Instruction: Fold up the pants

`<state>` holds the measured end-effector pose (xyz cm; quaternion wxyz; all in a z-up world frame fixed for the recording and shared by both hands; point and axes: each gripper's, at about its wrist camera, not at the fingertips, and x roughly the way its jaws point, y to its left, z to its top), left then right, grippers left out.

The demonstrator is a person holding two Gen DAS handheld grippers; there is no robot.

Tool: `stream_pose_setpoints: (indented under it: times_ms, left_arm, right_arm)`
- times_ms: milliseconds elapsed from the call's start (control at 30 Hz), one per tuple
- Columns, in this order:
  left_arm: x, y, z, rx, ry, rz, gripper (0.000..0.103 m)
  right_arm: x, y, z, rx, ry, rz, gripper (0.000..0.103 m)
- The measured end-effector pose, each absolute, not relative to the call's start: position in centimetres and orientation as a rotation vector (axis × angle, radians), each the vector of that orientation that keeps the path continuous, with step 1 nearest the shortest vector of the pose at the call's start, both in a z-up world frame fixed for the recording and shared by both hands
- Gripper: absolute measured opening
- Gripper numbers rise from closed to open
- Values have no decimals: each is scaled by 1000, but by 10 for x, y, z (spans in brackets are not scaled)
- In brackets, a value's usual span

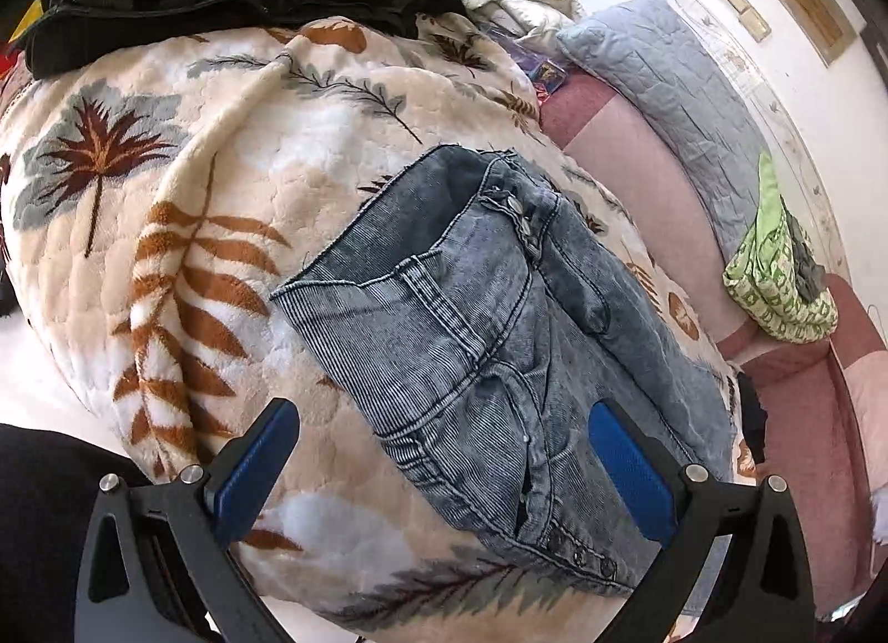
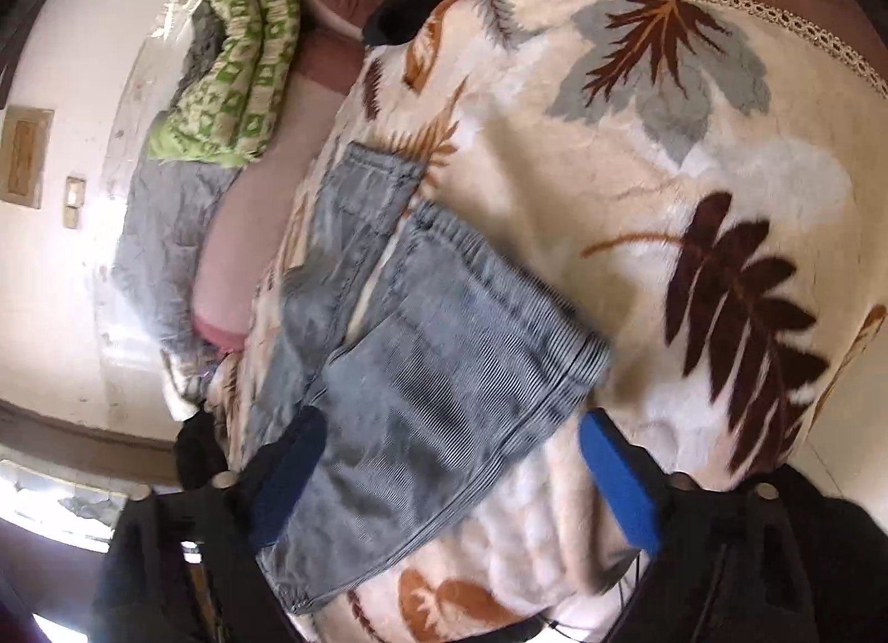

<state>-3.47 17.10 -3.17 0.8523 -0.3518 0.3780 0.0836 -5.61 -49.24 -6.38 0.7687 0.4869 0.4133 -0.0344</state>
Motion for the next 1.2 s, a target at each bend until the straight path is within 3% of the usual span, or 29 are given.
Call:
stream_pose_setpoints:
  times_ms: [133,167,200,267,400,500,567,633,700,800,933,1033,1133,1167,1200]
  left_arm:
    - [-34,179,-43,-784,824,175,103]
    - [-36,181,-44,-794,825,179,103]
    - [-37,184,-44,-804,819,190,103]
    - [-39,189,-42,-815,808,200,100]
    - [-38,202,-47,-862,835,219,84]
    - [-34,206,-46,-893,844,212,84]
    - [-31,205,-43,-899,846,186,67]
    - [-20,202,-46,-870,909,180,20]
    - [-13,203,-51,-844,951,225,11]
    - [-11,205,-44,-835,964,249,5]
    - [-39,176,15,-571,784,314,3]
    - [-60,165,11,-545,797,359,3]
    - [-58,183,-45,-672,1022,401,3]
    - [-59,187,-51,-683,1050,422,2]
    - [-59,186,-45,-657,1026,418,2]
  right_arm:
    - [-49,-498,-65,997,894,-156,62]
    - [-45,-493,-57,919,894,-182,44]
    - [-44,-490,-52,871,896,-198,35]
    - [-38,-484,-45,784,911,-211,28]
    - [-36,-473,-29,635,889,-213,28]
    - [-35,-469,-29,599,887,-209,28]
    - [-33,-467,-30,592,885,-206,28]
    - [-31,-466,-29,588,885,-199,28]
    - [-27,-465,-30,591,899,-185,28]
    - [-23,-461,-21,531,902,-178,22]
    - [-34,-455,12,399,853,-179,20]
    - [-37,-458,5,321,910,-213,20]
    - [-24,-481,-52,465,1205,-183,30]
    - [-27,-491,-46,515,1165,-182,40]
    - [-29,-493,-39,490,1146,-209,65]
